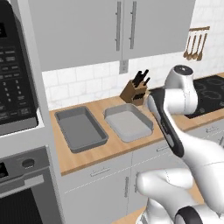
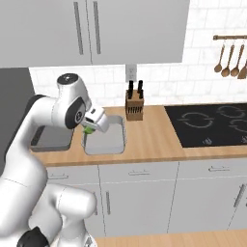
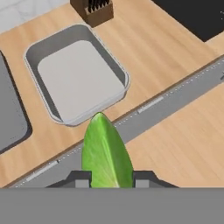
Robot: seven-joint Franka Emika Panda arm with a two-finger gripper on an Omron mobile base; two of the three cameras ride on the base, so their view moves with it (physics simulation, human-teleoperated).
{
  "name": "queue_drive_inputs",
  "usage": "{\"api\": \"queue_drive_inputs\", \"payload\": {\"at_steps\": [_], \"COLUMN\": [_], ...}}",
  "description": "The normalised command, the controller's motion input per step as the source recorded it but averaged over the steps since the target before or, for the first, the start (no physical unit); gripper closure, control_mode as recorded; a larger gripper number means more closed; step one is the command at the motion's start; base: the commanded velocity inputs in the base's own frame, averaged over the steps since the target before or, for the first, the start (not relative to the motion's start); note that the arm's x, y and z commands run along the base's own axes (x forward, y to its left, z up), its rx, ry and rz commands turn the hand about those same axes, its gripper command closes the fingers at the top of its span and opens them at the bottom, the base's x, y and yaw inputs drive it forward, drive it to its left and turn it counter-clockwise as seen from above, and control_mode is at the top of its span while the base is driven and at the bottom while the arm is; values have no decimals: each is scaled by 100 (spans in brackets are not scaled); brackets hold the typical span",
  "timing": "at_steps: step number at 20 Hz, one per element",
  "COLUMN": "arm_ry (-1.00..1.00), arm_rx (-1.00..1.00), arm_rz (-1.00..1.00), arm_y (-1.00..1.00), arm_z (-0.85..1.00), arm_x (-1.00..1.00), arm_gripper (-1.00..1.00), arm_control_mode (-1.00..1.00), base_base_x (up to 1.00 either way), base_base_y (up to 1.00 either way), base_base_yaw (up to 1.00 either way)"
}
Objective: Place one lemon wedge and one chicken drumstick in each tupperware on the nearby counter, to pack two identical lunches.
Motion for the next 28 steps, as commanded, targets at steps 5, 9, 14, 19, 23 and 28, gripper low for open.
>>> {"api": "queue_drive_inputs", "payload": {"at_steps": [5, 9, 14, 19, 23, 28], "arm_ry": [15, 0, 2, 1, -3, 6], "arm_rx": [0, 0, 0, -1, -7, 4], "arm_rz": [3, 0, 0, 0, -1, -4], "arm_y": [17, 8, 37, 14, 0, 12], "arm_z": [-91, -40, -43, -63, -30, 76], "arm_x": [100, 100, 100, 100, 55, -41], "arm_gripper": [100, 100, -100, -100, -100, -100], "arm_control_mode": [-100, -100, -100, -100, -100, -100], "base_base_x": [0, 0, 0, 0, 0, 0], "base_base_y": [0, 0, 0, 0, 0, 0], "base_base_yaw": [0, 0, 0, 0, 0, 0]}}
